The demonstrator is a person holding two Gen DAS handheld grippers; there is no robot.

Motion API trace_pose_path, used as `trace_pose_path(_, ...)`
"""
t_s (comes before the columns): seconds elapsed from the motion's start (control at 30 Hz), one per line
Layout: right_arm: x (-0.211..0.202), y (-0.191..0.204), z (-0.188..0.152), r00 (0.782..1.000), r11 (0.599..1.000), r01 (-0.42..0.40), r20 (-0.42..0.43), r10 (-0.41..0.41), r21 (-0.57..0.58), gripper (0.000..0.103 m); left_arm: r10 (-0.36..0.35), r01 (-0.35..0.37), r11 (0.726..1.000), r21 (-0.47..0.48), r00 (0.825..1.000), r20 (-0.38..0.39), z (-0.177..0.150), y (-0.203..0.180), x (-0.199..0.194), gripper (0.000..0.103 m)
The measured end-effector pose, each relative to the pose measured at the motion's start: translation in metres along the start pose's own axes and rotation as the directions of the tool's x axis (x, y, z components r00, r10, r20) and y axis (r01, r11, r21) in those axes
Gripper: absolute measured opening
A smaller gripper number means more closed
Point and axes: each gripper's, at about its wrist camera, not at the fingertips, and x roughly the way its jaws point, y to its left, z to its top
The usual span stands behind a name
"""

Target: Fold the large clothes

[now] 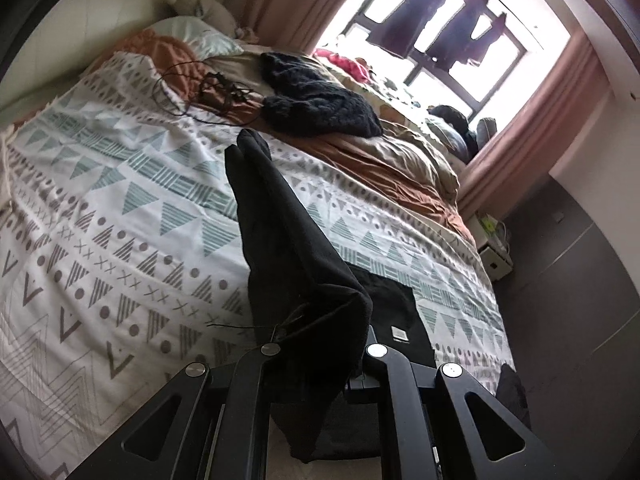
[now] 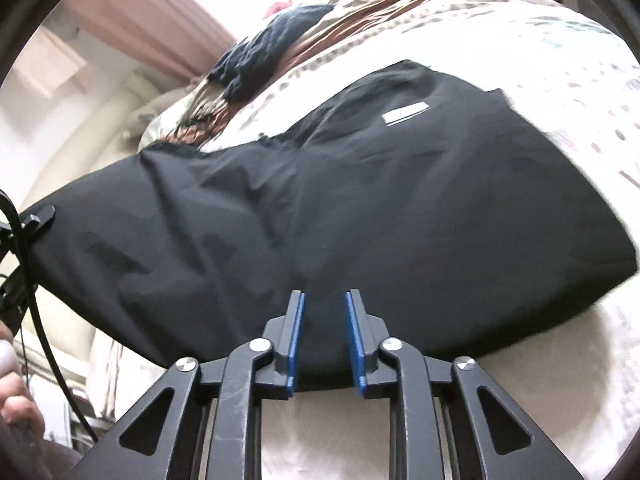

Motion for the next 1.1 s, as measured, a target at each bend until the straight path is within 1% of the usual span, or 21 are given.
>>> trace_pose_path(0.2,-0.036,-0.043,0.009,0.997,0.998,0.015,0.073,-0.02,0.069,0.023,-0.017,0.018,0.998,0.056,1.0,-0.019,-0.01,-0.042,0.009,0.011)
trace_pose_path(0.37,-0.06,-0.076,0.011,0.993,0.99,0.018,0.114,-0.034,0.137,0.024,-0.035,0.041,0.993,0.108,0.998,-0.05,-0.025,-0.078,0.024,0.011)
trace_pose_path(0.47,-0.071,-0.088,0.012,0.99,0.987,0.017,0.138,-0.039,0.16,0.024,-0.05,0.061,0.989,0.137,0.996,-0.079,-0.037,-0.1,0.037,0.011)
trace_pose_path(0.63,-0.08,-0.098,0.017,0.987,0.983,0.005,0.159,-0.035,0.185,0.024,-0.074,0.097,0.984,0.148,0.985,-0.154,-0.063,-0.126,0.067,0.011)
trace_pose_path(0.7,-0.084,-0.103,0.018,0.985,0.979,-0.004,0.167,-0.03,0.203,0.024,-0.078,0.108,0.981,0.159,0.98,-0.183,-0.074,-0.135,0.079,0.011)
trace_pose_path(0.77,-0.085,-0.108,0.021,0.984,0.975,-0.014,0.174,-0.026,0.224,0.024,-0.086,0.125,0.978,0.168,0.971,-0.224,-0.085,-0.143,0.092,0.011)
trace_pose_path(0.83,-0.085,-0.114,0.02,0.984,0.971,-0.014,0.173,-0.029,0.24,0.024,-0.086,0.14,0.974,0.176,0.955,-0.282,-0.097,-0.149,0.106,0.012)
trace_pose_path(0.87,-0.085,-0.117,0.021,0.985,0.968,-0.013,0.171,-0.031,0.251,0.024,-0.077,0.139,0.975,0.175,0.943,-0.323,-0.103,-0.15,0.115,0.013)
trace_pose_path(0.9,-0.084,-0.118,0.022,0.985,0.966,-0.014,0.172,-0.032,0.258,0.024,-0.067,0.133,0.977,0.169,0.934,-0.35,-0.106,-0.149,0.12,0.014)
trace_pose_path(0.97,-0.085,-0.12,0.024,0.984,0.965,-0.014,0.174,-0.033,0.261,0.025,-0.082,0.145,0.979,0.141,0.921,-0.382,-0.106,-0.142,0.125,0.019)
trace_pose_path(1.0,-0.084,-0.12,0.025,0.984,0.965,-0.01,0.175,-0.037,0.262,0.028,-0.109,0.167,0.979,0.113,0.911,-0.396,-0.104,-0.138,0.126,0.027)
trace_pose_path(1.03,-0.084,-0.12,0.025,0.984,0.965,-0.007,0.176,-0.04,0.262,0.039,-0.152,0.2,0.977,0.079,0.901,-0.405,-0.101,-0.132,0.125,0.037)
trace_pose_path(1.07,-0.083,-0.118,0.026,0.983,0.965,-0.006,0.179,-0.043,0.262,0.045,-0.18,0.22,0.974,0.055,0.896,-0.405,-0.097,-0.128,0.123,0.043)
trace_pose_path(1.1,-0.082,-0.116,0.027,0.983,0.966,-0.006,0.18,-0.042,0.259,0.045,-0.195,0.229,0.972,0.042,0.898,-0.395,-0.093,-0.124,0.118,0.055)
